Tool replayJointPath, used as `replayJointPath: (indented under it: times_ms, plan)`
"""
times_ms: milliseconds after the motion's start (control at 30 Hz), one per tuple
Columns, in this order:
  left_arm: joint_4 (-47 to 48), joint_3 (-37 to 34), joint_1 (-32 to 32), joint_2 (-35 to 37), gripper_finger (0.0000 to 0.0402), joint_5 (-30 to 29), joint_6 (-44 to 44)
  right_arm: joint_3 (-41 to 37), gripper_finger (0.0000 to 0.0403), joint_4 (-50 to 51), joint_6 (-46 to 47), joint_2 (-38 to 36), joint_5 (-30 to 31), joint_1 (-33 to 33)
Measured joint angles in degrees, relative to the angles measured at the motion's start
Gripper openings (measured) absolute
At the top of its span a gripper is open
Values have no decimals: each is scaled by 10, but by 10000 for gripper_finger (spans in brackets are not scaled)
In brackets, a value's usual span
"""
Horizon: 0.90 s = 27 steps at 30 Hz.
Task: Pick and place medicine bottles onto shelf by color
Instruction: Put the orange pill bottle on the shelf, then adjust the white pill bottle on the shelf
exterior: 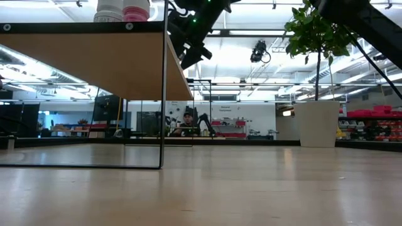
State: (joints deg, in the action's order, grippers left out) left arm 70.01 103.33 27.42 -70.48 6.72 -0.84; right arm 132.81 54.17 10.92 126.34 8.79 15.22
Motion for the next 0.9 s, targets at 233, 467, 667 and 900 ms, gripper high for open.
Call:
replayJointPath:
  times_ms: [233, 467, 667, 900]
  plan:
    - [0, 0, 0, 0, 355, 0, 0, 15, 267, 4, 5, 0, -8, -3]
    - [0, 0, 0, 0, 355, 0, 0, 21, 267, 12, 12, 0, -8, -5]
    - [0, 0, 0, 0, 355, 0, 0, 21, 267, 28, 20, -3, -10, -11]
    - [0, 0, 0, 0, 355, 0, 0, 22, 267, 32, 29, -42, -6, -28]
